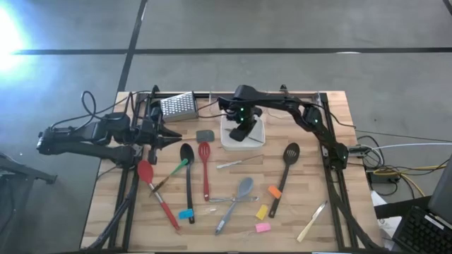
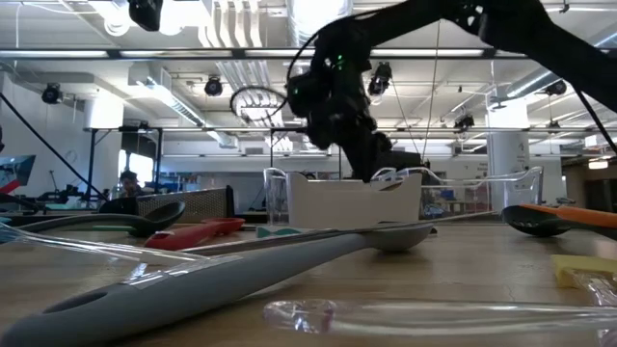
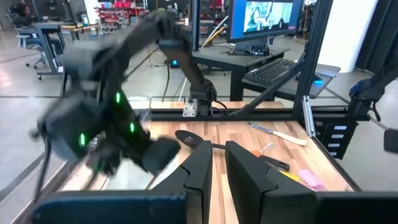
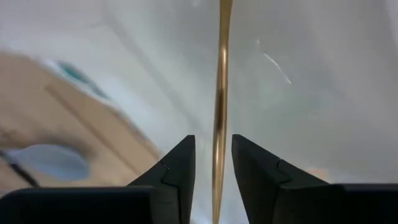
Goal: Pick & Place Kitchen Items
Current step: Put the orange spatula into the transparent bin
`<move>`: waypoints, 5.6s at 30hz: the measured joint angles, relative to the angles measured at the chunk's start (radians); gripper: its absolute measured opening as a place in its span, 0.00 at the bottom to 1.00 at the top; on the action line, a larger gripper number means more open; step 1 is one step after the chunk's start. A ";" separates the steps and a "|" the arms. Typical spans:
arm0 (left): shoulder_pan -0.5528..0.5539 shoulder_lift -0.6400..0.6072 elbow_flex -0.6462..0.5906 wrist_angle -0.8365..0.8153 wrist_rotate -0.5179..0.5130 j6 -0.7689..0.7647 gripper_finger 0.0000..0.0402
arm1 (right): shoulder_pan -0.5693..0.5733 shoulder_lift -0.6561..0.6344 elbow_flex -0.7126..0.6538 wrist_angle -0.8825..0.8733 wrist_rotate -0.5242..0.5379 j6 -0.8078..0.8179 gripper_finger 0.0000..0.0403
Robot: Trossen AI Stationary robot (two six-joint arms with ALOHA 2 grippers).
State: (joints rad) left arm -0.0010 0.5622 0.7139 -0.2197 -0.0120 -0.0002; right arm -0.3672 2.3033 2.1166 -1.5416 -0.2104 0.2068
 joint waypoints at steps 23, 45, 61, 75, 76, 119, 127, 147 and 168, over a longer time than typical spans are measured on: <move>0.000 0.001 0.000 -0.024 0.000 -0.012 0.13 | 0.233 -0.548 -0.029 0.042 0.377 0.162 0.13; 0.000 0.005 0.000 -0.046 0.000 -0.005 0.13 | 0.645 -0.796 -0.522 0.141 0.502 0.540 0.13; 0.000 0.007 0.000 -0.076 0.000 -0.027 0.13 | 0.669 -0.791 -0.818 0.589 0.497 0.307 0.12; 0.000 0.011 0.000 -0.231 0.000 -0.117 0.13 | 0.668 -0.791 -0.835 0.719 0.499 0.173 0.11; 0.000 0.011 0.000 -0.253 0.001 -0.132 0.13 | 0.668 -0.791 -0.836 0.726 0.500 0.167 0.11; -0.003 0.003 0.000 -0.117 -0.012 -0.237 0.13 | 0.752 -0.581 -0.751 0.544 0.190 0.294 0.29; -0.003 0.000 0.000 -0.117 -0.011 -0.193 0.13 | 0.907 -0.583 -0.820 0.482 0.225 0.626 0.28; -0.002 0.003 0.000 -0.104 -0.015 -0.033 0.13 | 1.046 -0.592 -1.019 0.644 0.288 1.066 0.42; -0.002 0.003 0.000 -0.104 -0.015 -0.084 0.13 | 1.046 -0.597 -1.162 0.782 0.281 1.039 0.07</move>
State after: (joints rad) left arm -0.0029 0.5655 0.7139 -0.3241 -0.0273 -0.0844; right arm 0.6785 1.7062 0.9544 -0.7601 0.0704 1.2455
